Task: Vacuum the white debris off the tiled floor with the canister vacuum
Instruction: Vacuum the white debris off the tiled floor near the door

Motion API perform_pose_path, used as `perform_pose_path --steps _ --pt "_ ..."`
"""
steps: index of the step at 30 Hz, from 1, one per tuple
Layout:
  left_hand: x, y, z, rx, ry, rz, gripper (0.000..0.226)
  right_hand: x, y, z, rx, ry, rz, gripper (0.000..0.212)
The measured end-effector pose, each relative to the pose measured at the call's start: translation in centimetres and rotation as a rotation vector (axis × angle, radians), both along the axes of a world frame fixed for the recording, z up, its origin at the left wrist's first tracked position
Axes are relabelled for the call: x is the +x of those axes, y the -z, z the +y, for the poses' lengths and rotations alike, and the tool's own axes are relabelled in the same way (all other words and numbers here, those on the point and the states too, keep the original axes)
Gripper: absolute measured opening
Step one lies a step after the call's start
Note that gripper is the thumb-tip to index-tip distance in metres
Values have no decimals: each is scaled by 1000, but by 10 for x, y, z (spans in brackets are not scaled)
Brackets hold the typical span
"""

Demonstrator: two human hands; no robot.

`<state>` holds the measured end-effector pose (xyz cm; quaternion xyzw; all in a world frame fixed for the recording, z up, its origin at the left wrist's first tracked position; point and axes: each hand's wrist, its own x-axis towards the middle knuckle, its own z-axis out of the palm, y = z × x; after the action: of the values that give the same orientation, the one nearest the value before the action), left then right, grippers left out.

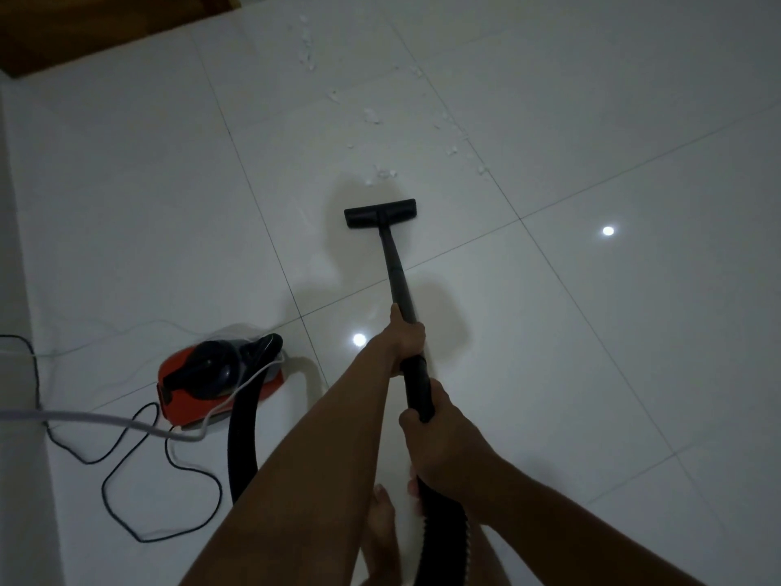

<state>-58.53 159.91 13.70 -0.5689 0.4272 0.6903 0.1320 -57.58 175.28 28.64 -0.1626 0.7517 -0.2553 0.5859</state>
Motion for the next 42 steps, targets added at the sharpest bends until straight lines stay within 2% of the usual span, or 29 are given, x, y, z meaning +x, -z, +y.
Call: perform_pose_path --steps 8,19,24,29,42 --pt "-51 2 -18 -18 -54 -19 68 -62 3 -18 12 35 -144 55" --pt "-103 -2 -40 -24 -101 -13 71 -124 10 -40 59 6 -182 54" --pt "-119 -7 -55 -54 -90 -25 68 -144 13 -56 41 -58 -130 50" --pt "-133 -11 -73 -70 -92 -31 66 -156 12 -76 44 -28 -172 57" --pt "-167 -15 -118 -89 -74 -48 73 -194 5 -124 24 -81 -46 58"
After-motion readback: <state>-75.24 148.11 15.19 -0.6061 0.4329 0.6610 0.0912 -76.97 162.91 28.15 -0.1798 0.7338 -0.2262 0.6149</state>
